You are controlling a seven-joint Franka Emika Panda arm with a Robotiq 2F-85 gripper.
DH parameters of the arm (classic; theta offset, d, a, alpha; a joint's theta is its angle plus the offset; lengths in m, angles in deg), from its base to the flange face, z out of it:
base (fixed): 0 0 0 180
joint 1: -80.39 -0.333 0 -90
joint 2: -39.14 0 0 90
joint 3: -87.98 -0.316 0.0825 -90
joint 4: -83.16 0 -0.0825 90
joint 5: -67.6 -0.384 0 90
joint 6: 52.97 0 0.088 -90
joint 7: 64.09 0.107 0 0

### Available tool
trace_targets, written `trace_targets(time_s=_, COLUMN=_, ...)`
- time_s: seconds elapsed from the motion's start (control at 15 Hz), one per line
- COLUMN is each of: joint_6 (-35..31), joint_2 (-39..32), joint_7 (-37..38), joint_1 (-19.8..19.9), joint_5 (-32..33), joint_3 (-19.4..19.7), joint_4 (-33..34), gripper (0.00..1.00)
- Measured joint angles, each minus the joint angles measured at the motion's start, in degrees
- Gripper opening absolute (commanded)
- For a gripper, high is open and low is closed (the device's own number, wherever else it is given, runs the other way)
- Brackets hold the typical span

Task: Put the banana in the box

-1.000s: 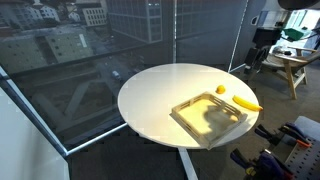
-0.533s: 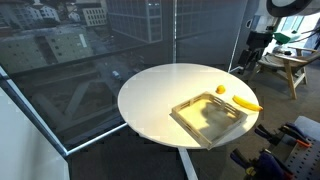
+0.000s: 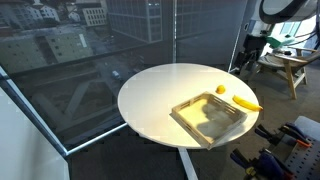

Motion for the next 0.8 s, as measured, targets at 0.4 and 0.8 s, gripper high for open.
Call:
trace_targets(time_s=0.4, joint_6=-0.1, joint_2=-5.03, joint_7=0.51, joint_1=2.53, joint_5=0.04, joint_3=0.33, joint_4=2.89, gripper=1.0)
trace_targets(time_s=0.8, joint_6=-2.38, joint_2=-10.64, joint_7=3.09, joint_1=4.18, joint_5=0.95, joint_3=0.96, joint_4=6.16, gripper=1.0)
